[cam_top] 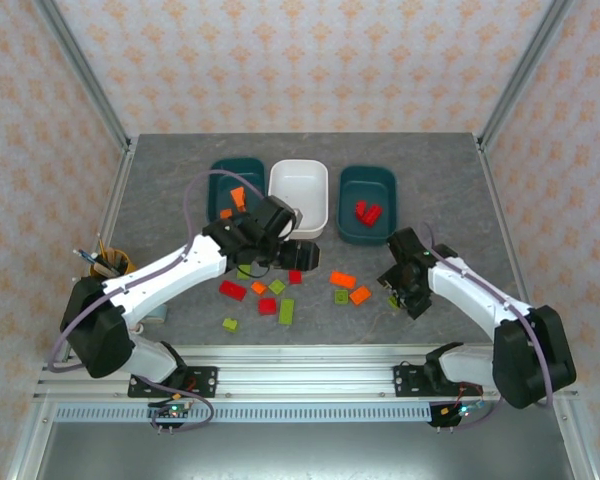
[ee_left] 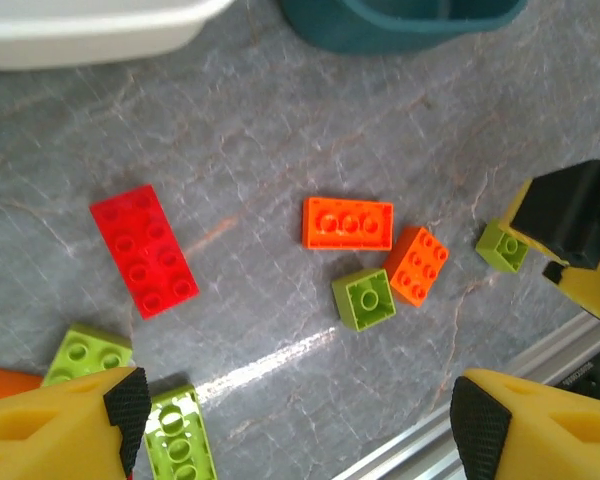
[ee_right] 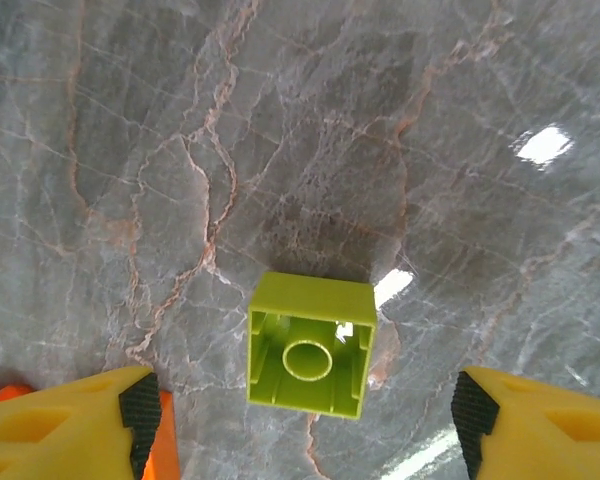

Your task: Sort the legos into containers by color

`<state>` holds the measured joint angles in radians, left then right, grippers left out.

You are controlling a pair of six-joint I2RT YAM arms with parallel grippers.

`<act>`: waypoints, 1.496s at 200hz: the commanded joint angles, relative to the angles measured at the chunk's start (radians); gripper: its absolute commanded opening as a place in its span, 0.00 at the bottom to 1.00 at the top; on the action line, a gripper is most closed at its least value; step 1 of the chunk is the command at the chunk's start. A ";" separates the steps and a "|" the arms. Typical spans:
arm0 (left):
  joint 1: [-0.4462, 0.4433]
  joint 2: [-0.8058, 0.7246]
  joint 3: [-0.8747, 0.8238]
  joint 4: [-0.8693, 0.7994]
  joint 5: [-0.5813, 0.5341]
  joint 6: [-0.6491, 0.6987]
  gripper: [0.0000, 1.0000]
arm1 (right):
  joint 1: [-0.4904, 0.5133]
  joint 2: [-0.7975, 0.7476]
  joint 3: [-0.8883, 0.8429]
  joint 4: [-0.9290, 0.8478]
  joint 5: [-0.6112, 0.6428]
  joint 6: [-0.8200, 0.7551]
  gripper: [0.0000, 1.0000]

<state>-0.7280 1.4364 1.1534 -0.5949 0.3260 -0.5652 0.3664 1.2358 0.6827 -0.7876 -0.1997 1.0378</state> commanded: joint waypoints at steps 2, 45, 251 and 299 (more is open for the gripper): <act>-0.019 -0.050 -0.019 0.082 -0.003 -0.048 0.82 | -0.023 0.010 -0.037 0.072 -0.013 0.025 0.73; -0.027 -0.055 -0.020 0.092 -0.013 -0.059 0.81 | -0.036 0.053 -0.066 0.130 -0.030 0.015 0.59; 0.378 -0.080 0.120 -0.072 -0.150 -0.235 0.82 | 0.306 0.913 1.284 -0.120 0.070 -0.520 0.30; 0.411 -0.060 0.108 -0.072 -0.151 -0.225 0.82 | 0.267 1.215 1.622 -0.197 0.072 -0.540 0.31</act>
<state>-0.3260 1.3735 1.2793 -0.6441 0.2005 -0.7834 0.6613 2.3726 2.1979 -0.8982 -0.1493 0.5323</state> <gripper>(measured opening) 0.818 0.307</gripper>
